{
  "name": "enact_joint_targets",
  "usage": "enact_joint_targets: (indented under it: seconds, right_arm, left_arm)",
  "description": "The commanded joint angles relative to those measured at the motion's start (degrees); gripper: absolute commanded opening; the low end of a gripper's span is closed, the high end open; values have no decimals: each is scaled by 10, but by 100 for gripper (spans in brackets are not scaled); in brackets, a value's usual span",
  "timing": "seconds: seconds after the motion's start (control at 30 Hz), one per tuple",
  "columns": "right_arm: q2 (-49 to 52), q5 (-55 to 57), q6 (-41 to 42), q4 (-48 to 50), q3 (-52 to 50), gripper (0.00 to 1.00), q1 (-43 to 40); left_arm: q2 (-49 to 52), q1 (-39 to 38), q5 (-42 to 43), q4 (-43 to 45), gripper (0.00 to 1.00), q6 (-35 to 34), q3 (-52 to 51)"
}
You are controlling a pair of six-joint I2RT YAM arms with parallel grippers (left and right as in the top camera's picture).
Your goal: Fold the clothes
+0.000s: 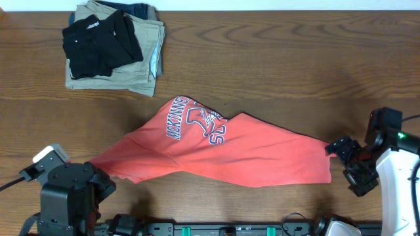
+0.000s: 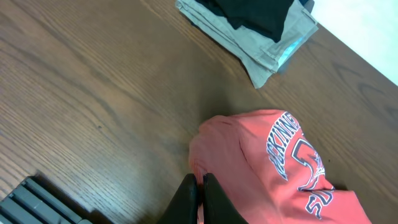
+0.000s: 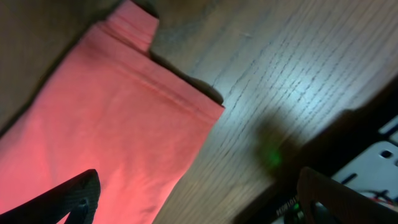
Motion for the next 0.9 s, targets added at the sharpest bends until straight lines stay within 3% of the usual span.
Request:
enact_joint_targets:
  seconds: [0.0, 0.1, 0.2, 0.27, 0.37, 0.57, 0.87]
  right_arm:
    - [2, 10, 24, 23, -41, 99, -7]
    - [2, 10, 32, 59, -72, 99, -13]
    - [3, 10, 31, 97, -98, 93, -14]
    - [8, 2, 31, 120, -117, 78, -14]
    - [16, -9, 32, 144, -136, 68, -14]
    - [47, -10, 31, 179, -155, 66, -14]
    - [99, -17, 31, 202, -156, 44, -14]
  left_arm:
    - [2, 3, -18, -2, 6, -4, 2]
    - [2, 3, -18, -10, 6, -4, 2]
    - [2, 3, -18, -13, 6, -4, 2]
    - [2, 3, -18, -12, 6, -4, 2]
    - [2, 3, -18, -12, 6, -4, 2]
    - [2, 3, -18, -13, 6, -4, 2]
    - [2, 3, -18, -13, 6, -4, 2]
